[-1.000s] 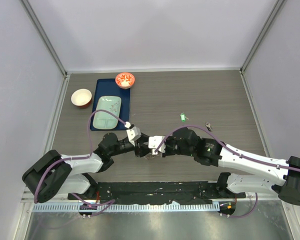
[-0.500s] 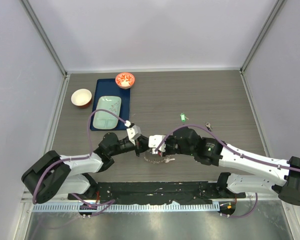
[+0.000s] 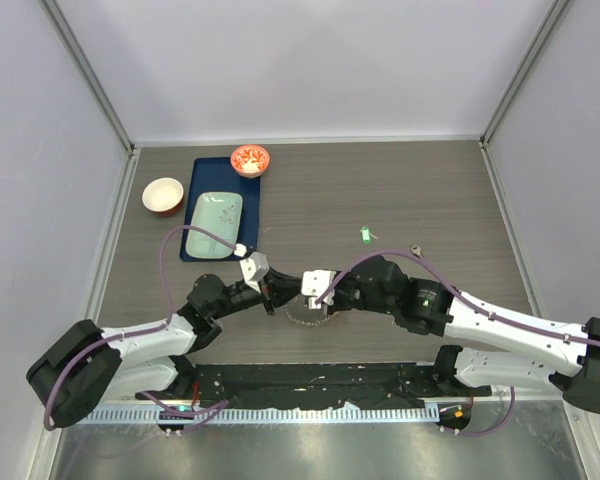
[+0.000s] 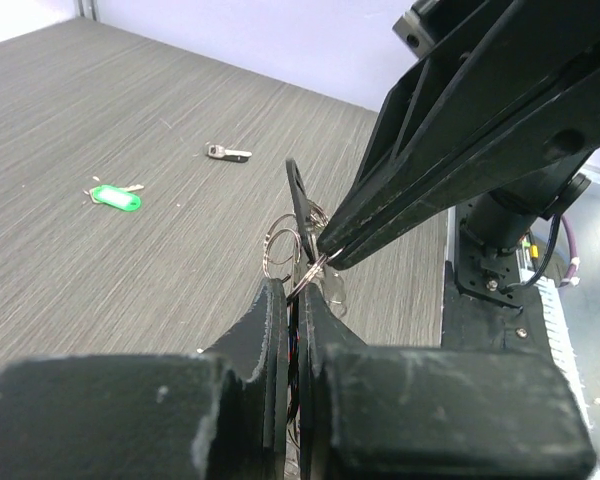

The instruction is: Put the keys on the keyring

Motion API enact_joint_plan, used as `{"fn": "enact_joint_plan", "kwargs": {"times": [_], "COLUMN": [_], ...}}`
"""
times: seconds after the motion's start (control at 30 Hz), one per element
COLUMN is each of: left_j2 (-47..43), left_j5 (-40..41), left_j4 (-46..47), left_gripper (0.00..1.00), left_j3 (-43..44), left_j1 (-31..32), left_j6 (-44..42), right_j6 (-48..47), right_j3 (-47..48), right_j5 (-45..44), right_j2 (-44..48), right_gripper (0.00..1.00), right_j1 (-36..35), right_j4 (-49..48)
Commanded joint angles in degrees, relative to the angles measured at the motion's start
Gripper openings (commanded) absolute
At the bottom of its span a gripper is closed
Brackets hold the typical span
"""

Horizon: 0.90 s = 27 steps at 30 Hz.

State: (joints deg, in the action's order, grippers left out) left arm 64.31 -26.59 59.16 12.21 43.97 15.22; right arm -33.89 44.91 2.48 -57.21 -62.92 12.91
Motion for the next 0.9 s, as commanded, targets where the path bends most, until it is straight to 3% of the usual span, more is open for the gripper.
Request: {"fn": "enact_joint_plan", "kwargs": {"times": [0.0, 0.27, 0.67, 0.73, 0.87], "left_j2": [-4.97, -9.91, -9.82, -10.26, -12.36], "left_j5": [4.79, 7.08, 8.04, 7.78, 7.08], "left_j4": [5.46, -0.79, 3.42, 2.72, -1.66], "left_gripper": [0.0, 0.0, 0.0, 0.03, 0.19], "left_j3": [0.01, 0.8, -0.43, -0.69, -1.74], "left_j1": [-0.37, -0.37, -0.28, -0.37, -0.37], "left_j6": [1.3, 1.39, 4.82, 4.03, 0.69], "right_j6": [1.72, 0.67, -1.79, -1.97, -2.23], "right_j3": [-0.96, -1.31, -3.07, -3.33, -3.68], "right_j5": [-2.3, -5.64, -14.08, -14.78, -15.4], "right_j2": [0.7, -1.41, -6.77, -6.25, -4.14], "right_gripper": [0.01, 0.01, 0.01, 0.01, 0.01], "right_j1": [-0.8, -2.65, -6.78, -6.78, -6.78], "right_j4": [3.17, 2.3, -4.29, -4.82, -5.17]}}
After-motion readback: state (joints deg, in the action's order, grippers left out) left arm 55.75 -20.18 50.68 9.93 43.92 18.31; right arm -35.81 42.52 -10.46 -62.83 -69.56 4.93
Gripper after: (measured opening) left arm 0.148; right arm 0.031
